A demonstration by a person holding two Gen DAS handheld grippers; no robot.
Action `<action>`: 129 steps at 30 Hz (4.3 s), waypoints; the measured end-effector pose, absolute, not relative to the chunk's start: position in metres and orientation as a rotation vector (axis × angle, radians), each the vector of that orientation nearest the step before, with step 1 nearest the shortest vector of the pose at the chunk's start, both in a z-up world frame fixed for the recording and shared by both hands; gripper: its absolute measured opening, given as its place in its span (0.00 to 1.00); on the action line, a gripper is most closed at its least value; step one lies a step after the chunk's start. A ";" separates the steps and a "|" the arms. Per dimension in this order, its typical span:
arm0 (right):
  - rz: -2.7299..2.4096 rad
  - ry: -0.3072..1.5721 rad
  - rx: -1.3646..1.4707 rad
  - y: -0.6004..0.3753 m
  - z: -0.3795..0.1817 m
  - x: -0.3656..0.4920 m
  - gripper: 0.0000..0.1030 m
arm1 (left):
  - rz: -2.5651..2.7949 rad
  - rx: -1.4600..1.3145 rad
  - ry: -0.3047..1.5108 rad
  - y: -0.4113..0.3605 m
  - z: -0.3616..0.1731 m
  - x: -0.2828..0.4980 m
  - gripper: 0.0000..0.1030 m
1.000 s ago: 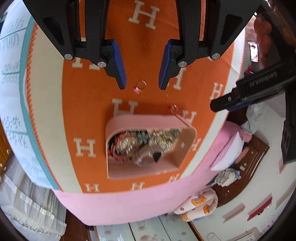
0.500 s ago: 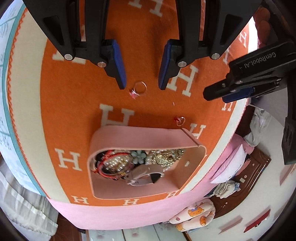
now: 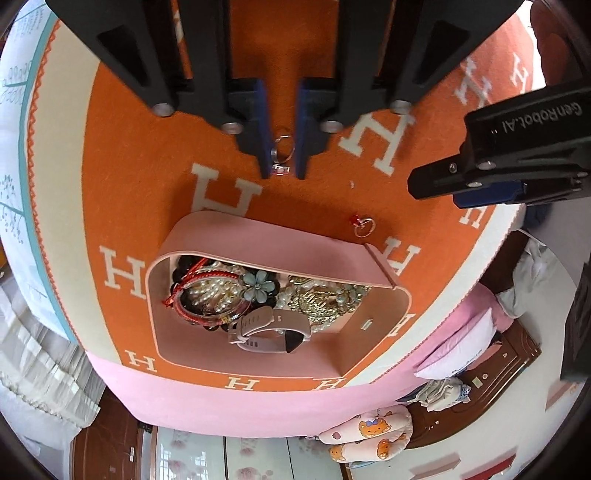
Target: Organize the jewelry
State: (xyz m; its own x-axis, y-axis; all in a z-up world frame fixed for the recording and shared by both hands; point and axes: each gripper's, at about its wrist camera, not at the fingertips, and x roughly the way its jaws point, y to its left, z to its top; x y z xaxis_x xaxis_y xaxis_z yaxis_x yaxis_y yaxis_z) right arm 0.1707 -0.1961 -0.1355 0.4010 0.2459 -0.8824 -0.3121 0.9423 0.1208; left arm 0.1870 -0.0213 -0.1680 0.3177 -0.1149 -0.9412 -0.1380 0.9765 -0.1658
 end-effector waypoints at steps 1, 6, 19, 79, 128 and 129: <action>0.356 1.104 -0.054 -0.199 -0.135 0.170 0.08 | 0.013 -0.239 1.252 -0.023 -0.168 0.189 0.49; 0.356 1.111 -0.024 -0.212 -0.135 0.168 0.08 | 0.026 -0.247 1.250 -0.036 -0.168 0.202 0.49; 0.380 1.122 0.007 -0.234 -0.136 0.163 0.08 | 0.111 -0.078 1.219 -0.074 -0.186 0.233 0.47; 0.414 0.989 0.104 -0.220 -0.047 0.245 0.26 | -0.005 -0.159 1.036 -0.022 -0.089 0.256 0.52; 0.256 1.031 0.136 -0.223 0.045 0.024 0.42 | -0.048 -0.070 1.051 0.009 -0.001 0.061 0.76; 0.249 1.038 0.138 -0.224 0.045 0.019 0.44 | -0.037 -0.075 1.054 0.009 -0.001 0.056 0.76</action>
State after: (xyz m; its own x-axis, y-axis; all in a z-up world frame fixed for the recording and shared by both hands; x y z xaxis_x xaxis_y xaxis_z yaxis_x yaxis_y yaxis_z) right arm 0.0194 -0.2235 0.0452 0.4835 0.2688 -0.8331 -0.1384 0.9632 0.2304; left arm 0.0563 0.0087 -0.0012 0.4935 -0.0663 -0.8672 -0.0055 0.9968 -0.0794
